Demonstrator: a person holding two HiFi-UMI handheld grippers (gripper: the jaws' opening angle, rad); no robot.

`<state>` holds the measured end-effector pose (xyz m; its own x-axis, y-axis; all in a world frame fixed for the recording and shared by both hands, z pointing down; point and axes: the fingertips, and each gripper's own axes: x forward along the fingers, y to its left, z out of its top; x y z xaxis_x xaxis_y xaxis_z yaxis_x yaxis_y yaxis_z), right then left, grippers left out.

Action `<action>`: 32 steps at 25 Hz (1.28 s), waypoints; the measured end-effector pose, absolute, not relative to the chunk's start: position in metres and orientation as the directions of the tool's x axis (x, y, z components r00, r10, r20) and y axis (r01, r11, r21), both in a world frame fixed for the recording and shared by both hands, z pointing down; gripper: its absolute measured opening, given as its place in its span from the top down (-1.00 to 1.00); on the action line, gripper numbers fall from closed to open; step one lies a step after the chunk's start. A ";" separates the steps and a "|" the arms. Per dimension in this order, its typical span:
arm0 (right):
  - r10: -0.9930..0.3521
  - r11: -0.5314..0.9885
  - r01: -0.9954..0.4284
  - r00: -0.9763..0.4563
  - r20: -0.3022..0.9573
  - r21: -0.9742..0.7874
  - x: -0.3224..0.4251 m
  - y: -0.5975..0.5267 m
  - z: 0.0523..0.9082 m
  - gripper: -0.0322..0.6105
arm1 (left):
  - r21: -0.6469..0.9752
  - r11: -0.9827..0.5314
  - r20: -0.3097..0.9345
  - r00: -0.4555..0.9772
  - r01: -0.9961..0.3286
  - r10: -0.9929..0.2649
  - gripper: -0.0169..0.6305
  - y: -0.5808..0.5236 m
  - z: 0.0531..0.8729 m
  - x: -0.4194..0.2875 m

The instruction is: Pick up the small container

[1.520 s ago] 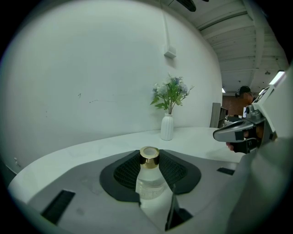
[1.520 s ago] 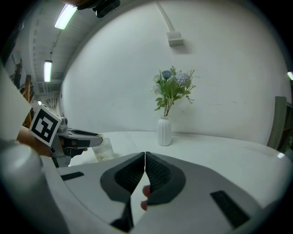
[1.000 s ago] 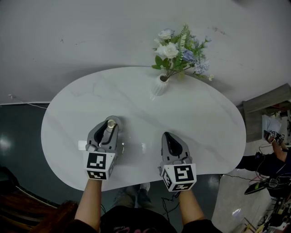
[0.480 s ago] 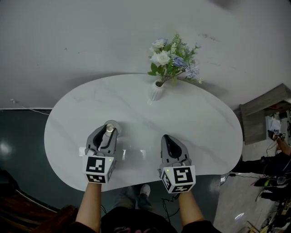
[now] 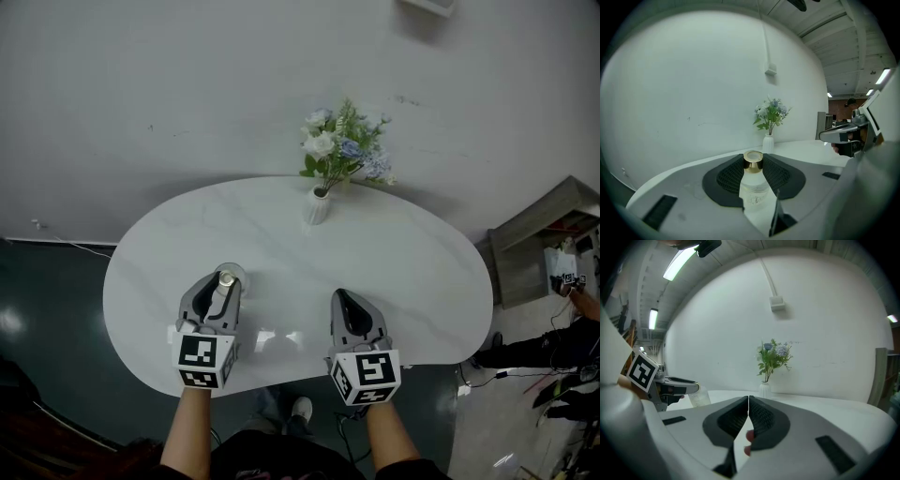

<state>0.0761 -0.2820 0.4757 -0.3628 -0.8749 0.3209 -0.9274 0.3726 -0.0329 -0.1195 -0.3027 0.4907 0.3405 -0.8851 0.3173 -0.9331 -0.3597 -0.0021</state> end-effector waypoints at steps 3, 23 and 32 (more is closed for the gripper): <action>-0.880 0.375 -0.926 -0.366 0.301 -0.030 0.077 -0.277 0.465 0.69 | -0.012 -0.355 0.299 0.335 -0.935 -0.893 0.55 -0.296 0.477 -0.119; -0.906 0.378 -0.926 -0.372 0.202 -0.010 0.091 -0.230 0.409 0.69 | -0.039 -0.325 0.228 0.308 -0.945 -0.924 0.55 -0.241 0.416 -0.114; -0.911 0.382 -0.924 -0.376 0.170 0.003 0.098 -0.209 0.390 0.69 | -0.052 -0.325 0.200 0.309 -0.944 -0.930 0.55 -0.220 0.396 -0.107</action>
